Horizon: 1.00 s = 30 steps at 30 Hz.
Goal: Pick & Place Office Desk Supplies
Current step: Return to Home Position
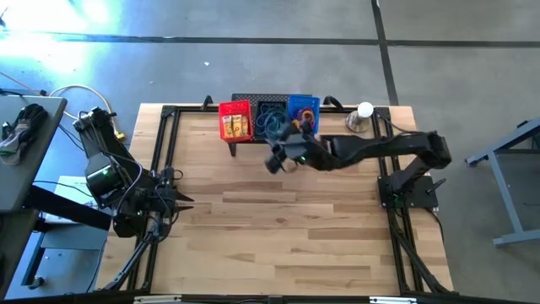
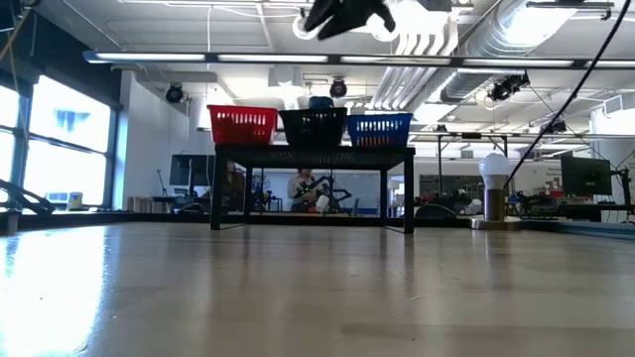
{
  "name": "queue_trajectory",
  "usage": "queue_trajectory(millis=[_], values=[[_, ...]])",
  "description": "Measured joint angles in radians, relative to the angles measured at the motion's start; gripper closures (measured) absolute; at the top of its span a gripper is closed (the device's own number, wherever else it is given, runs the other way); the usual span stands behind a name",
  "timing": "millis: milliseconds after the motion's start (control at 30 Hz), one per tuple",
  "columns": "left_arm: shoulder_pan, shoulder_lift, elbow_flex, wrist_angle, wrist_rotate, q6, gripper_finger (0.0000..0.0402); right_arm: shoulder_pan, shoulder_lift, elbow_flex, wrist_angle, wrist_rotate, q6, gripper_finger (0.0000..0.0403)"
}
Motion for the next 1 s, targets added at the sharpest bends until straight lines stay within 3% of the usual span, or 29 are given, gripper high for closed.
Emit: queue_trajectory(millis=[200, 367, 467, 600, 767, 1000], values=[[0.052, -0.001, 0.0, 0.0, -0.089, 0.068, 0.0331, 0.117, -0.093, 0.003, -0.305, 0.027, 0.025, 0.0385], [0.152, -0.058, 0.0, -0.066, -0.076, 0.162, 0.0363, 0.192, -0.162, 0.003, -0.54, 0.026, 0.124, 0.0399], [0.226, -0.131, 0.0, -0.182, -0.125, 0.119, 0.0394, 0.247, -0.211, -0.001, -0.669, 0.034, 0.156, 0.04], [0.299, -0.274, 0.0, -0.217, -0.148, 0.103, 0.0401, 0.327, -0.276, -0.006, -0.747, 0.078, 0.154, 0.04], [0.302, -0.469, 0.0, -0.153, -0.154, 0.097, 0.0401, 0.419, -0.434, -0.15, -0.709, 0.13, 0.111, 0.0401], [0.287, -0.639, -0.084, 0.028, -0.298, 0.236, 0.0401, 0.453, -0.809, -0.554, -0.423, 0.235, 0.127, 0.0401]])
